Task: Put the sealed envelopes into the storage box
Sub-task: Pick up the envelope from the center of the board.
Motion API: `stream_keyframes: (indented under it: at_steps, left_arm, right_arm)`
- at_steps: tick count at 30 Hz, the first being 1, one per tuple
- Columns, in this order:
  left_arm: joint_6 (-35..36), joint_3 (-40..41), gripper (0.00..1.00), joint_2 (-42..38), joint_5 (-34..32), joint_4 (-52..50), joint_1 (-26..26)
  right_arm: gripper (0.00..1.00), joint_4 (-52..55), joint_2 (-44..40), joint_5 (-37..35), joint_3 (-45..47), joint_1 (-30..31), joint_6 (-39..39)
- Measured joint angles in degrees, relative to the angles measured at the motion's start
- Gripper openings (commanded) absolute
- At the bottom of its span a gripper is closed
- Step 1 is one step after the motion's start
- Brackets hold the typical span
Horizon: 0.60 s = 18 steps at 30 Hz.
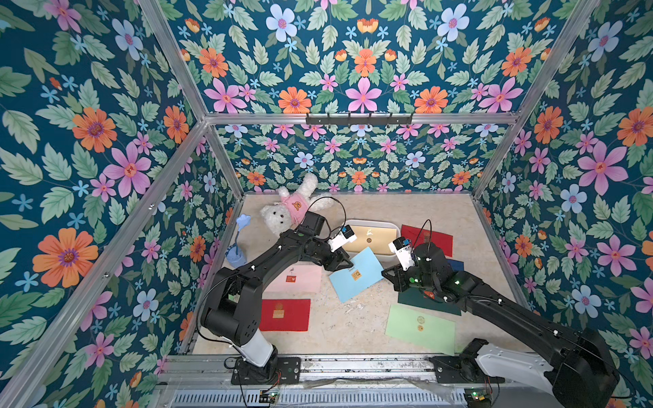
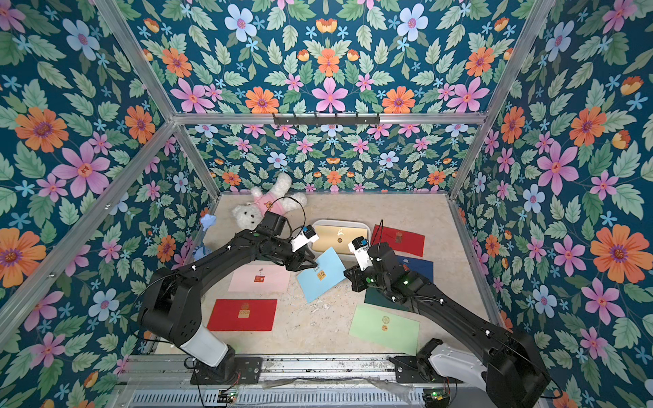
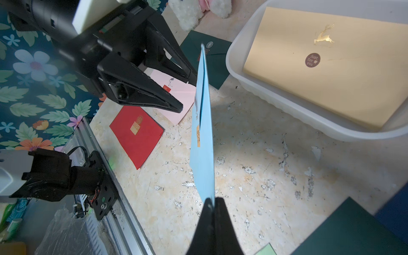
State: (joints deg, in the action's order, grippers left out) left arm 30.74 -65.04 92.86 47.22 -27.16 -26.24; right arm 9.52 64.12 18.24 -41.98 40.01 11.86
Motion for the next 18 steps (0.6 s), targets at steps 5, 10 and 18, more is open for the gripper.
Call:
stream_keyframes:
  at_steps: [5,10,18]
  left_arm:
    - [2.29,0.04,0.5,1.03,1.14,-1.49,-0.07]
    - [3.04,-0.09,0.42,1.9,1.51,-2.36,-0.04]
    - [4.28,-1.01,0.05,2.1,2.64,-4.96,-0.02]
  right_arm:
    - [0.0,-0.04,-0.24,1.31,-0.46,0.0,-1.22]
    - [0.0,-0.15,0.44,2.64,-1.81,0.0,-2.34]
    - [0.0,-0.17,3.69,1.11,-3.96,-0.07,-3.98]
